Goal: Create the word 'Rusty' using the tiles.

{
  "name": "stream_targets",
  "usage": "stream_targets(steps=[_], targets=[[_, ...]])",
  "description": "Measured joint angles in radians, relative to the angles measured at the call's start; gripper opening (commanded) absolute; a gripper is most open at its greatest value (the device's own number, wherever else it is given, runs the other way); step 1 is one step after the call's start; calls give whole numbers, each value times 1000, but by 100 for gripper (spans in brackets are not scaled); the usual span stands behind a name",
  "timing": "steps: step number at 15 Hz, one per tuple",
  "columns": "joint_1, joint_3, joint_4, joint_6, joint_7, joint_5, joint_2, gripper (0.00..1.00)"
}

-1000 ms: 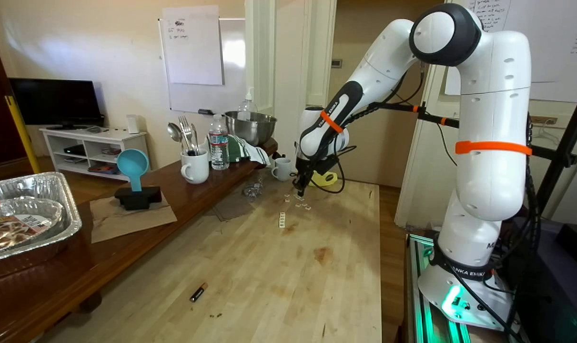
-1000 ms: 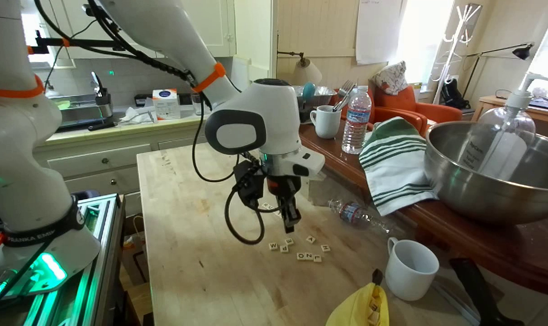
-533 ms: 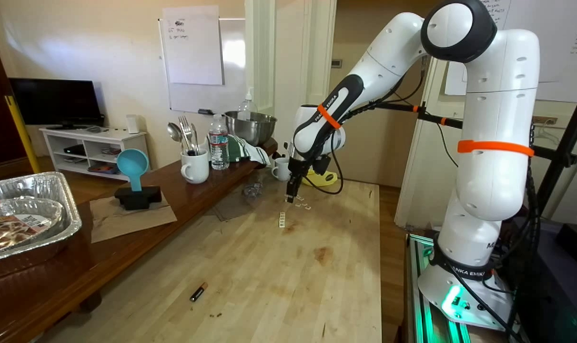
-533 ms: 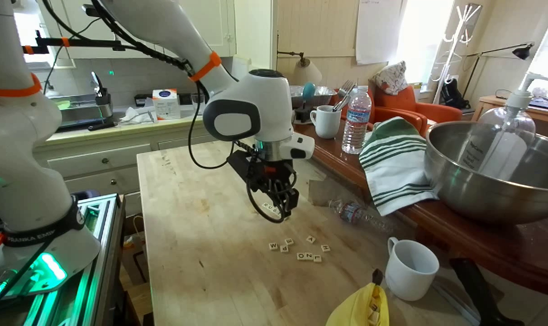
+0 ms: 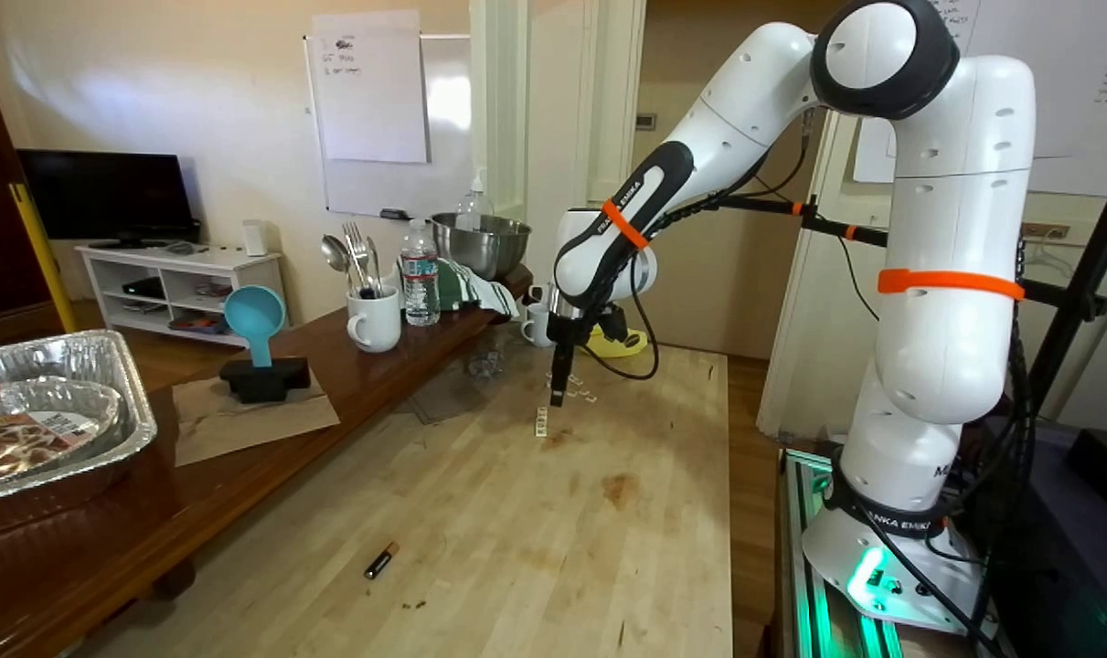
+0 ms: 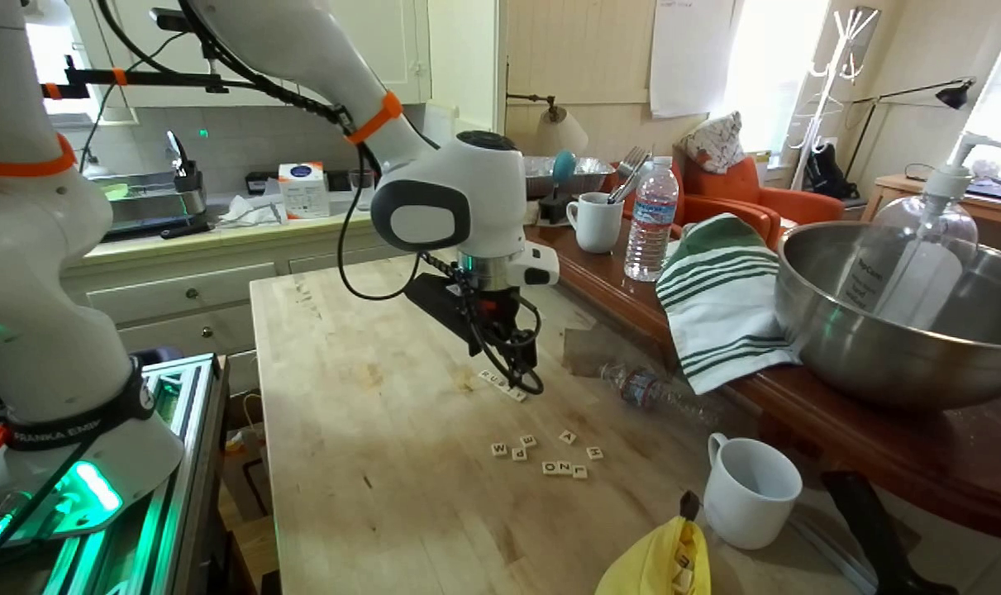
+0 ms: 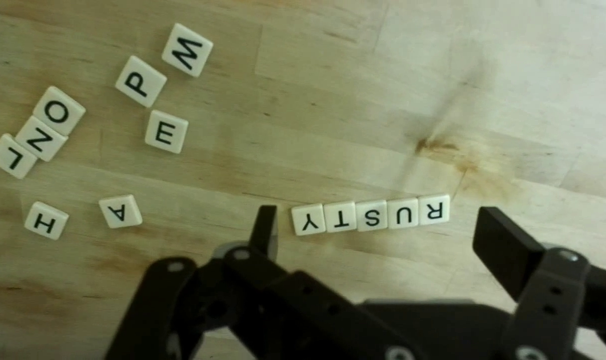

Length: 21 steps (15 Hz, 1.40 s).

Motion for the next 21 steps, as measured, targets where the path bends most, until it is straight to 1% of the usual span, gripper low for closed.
stream_targets(steps=[7, 21], targets=[[6, 4, -5, 0, -52, 0, -6, 100], [36, 3, -14, 0, -47, 0, -57, 100]])
